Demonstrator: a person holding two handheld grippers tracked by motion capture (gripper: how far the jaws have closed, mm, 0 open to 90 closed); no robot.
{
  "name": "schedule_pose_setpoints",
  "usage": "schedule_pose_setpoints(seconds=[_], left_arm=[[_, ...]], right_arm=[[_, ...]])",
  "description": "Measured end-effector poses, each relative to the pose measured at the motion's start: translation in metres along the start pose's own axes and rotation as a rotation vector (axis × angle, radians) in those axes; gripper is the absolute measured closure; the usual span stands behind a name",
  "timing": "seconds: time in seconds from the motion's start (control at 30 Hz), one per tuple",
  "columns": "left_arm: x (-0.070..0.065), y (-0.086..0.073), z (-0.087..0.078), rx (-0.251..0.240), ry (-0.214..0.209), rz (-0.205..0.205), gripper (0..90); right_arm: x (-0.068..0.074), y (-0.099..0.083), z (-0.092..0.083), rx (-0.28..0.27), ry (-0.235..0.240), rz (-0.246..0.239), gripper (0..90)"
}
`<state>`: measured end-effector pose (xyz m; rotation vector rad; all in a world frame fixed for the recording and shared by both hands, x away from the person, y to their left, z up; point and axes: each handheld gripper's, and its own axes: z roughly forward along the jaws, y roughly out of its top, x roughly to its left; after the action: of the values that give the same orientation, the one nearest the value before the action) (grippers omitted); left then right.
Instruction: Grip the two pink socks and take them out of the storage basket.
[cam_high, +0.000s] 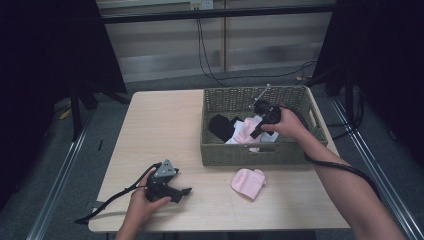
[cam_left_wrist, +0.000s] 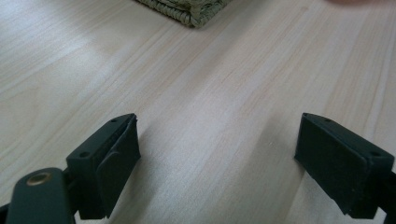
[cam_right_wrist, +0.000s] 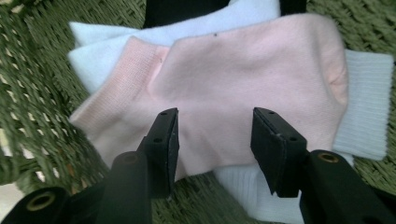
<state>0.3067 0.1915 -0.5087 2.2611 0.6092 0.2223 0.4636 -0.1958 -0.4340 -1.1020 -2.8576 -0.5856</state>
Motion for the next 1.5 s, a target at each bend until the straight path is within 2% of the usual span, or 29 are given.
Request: schedule_pose_setpoints(seconds=[0.17, 0.27, 0.33, 0.37, 0.47, 0.5, 0.63, 0.67, 0.73, 0.87, 0.93, 1.1, 1.13, 1.17, 1.37, 1.5], left_arm=[[0.000, 0.000, 0.000, 0.000, 0.000, 0.000, 13.0], [0.000, 0.000, 0.000, 0.000, 0.000, 0.000, 13.0], [0.000, 0.000, 0.000, -0.001, 0.000, -0.002, 13.0], [0.000, 0.000, 0.000, -0.001, 0.000, 0.000, 13.0], [0.000, 0.000, 0.000, -0.001, 0.001, 0.001, 13.0], [0.000, 0.000, 0.000, -0.001, 0.000, 0.000, 13.0], [0.000, 0.000, 0.000, -0.001, 0.000, 0.000, 13.0], [0.000, 0.000, 0.000, 0.000, 0.000, 0.000, 13.0], [0.000, 0.000, 0.000, -0.001, 0.000, 0.001, 13.0], [0.000, 0.000, 0.000, 0.000, 0.001, 0.000, 13.0], [0.000, 0.000, 0.000, 0.000, 0.001, 0.000, 13.0], [0.000, 0.000, 0.000, 0.003, 0.000, 0.001, 13.0], [0.000, 0.000, 0.000, 0.002, -0.002, 0.001, 13.0], [0.000, 0.000, 0.000, 0.002, -0.002, 0.001, 13.0], [0.000, 0.000, 0.000, 0.003, -0.001, 0.001, 13.0], [0.000, 0.000, 0.000, 0.003, -0.001, 0.001, 13.0]], right_arm=[[0.000, -0.001, 0.011, 0.020, 0.004, -0.010, 58.7], [-0.001, -0.002, 0.015, 0.042, -0.014, -0.035, 68.3], [-0.001, -0.003, 0.016, 0.039, -0.012, -0.023, 71.5], [-0.002, -0.003, 0.015, 0.049, -0.011, -0.022, 80.0], [-0.003, -0.003, 0.011, 0.042, 0.002, -0.031, 86.8], [-0.002, -0.003, 0.009, 0.042, 0.008, -0.016, 87.2], [-0.002, -0.003, 0.002, 0.037, 0.009, -0.019, 87.9], [-0.001, -0.003, 0.000, 0.037, 0.017, -0.006, 88.0], [-0.002, -0.004, -0.002, 0.032, 0.016, -0.018, 88.2], [-0.002, -0.004, -0.014, 0.029, 0.026, 0.001, 88.4], [-0.003, -0.004, -0.021, 0.022, 0.027, -0.011, 88.5], [-0.001, -0.003, -0.036, 0.019, 0.027, -0.005, 88.7], [-0.001, -0.003, -0.043, 0.016, 0.033, 0.000, 88.8], [-0.001, -0.004, -0.045, 0.019, 0.033, -0.011, 88.8], [0.002, -0.003, -0.060, 0.006, 0.046, 0.000, 88.8], [0.006, -0.001, -0.076, 0.011, 0.047, -0.018, 88.9]])
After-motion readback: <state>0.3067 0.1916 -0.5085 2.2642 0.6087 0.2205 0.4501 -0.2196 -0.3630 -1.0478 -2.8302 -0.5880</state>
